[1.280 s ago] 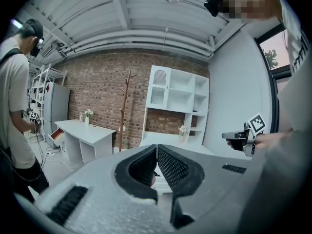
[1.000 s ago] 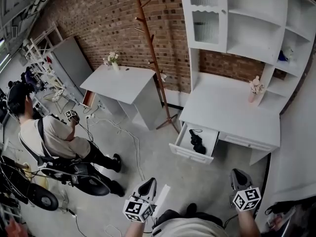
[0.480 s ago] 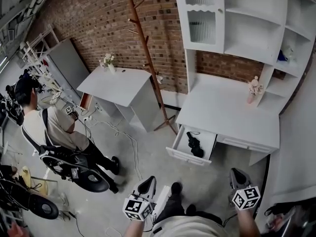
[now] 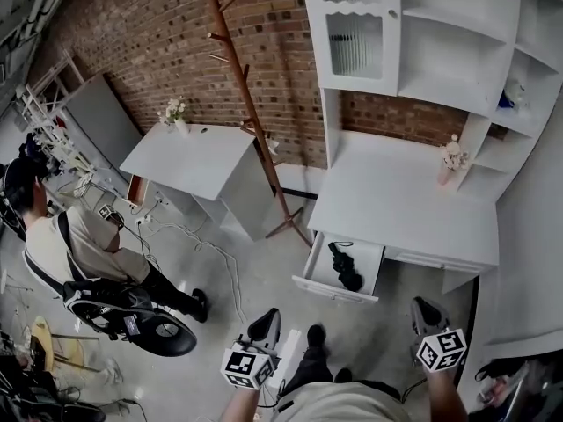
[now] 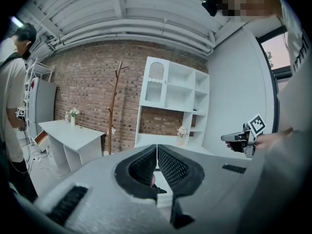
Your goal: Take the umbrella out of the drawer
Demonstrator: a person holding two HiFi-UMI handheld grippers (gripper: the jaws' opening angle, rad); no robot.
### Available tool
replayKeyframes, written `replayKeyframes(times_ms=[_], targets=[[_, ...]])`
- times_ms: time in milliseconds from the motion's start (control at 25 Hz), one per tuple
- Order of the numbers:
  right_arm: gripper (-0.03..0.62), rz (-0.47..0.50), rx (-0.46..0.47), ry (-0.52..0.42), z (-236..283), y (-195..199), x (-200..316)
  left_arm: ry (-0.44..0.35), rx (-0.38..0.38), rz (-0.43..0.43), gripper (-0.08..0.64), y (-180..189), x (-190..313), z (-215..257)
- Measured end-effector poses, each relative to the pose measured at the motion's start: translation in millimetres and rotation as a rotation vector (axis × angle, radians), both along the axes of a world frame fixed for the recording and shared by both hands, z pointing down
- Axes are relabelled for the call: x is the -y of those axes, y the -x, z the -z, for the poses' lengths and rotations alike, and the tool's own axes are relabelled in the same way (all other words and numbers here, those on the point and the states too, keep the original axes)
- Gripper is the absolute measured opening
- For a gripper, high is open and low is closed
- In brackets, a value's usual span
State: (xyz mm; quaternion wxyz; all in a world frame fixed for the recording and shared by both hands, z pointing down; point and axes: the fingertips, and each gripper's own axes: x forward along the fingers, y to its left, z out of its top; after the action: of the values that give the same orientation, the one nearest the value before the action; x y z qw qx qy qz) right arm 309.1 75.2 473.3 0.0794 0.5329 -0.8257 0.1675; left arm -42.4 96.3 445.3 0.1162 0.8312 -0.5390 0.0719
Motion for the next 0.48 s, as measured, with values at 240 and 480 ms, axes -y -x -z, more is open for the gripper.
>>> replayKeyframes(times_ms=[240, 480], targets=[[0.034, -0.044, -0.022, 0.034, -2.8, 12.7, 31.1, 0.017, -0.007, -0.059, 0.026, 6.7, 53.5, -8.0], [0.034, -0.050, -0.065, 0.044, -4.5, 42.6, 69.2, 0.018, -0.011, -0.104, 0.026, 19.9, 104.0, -11.9]])
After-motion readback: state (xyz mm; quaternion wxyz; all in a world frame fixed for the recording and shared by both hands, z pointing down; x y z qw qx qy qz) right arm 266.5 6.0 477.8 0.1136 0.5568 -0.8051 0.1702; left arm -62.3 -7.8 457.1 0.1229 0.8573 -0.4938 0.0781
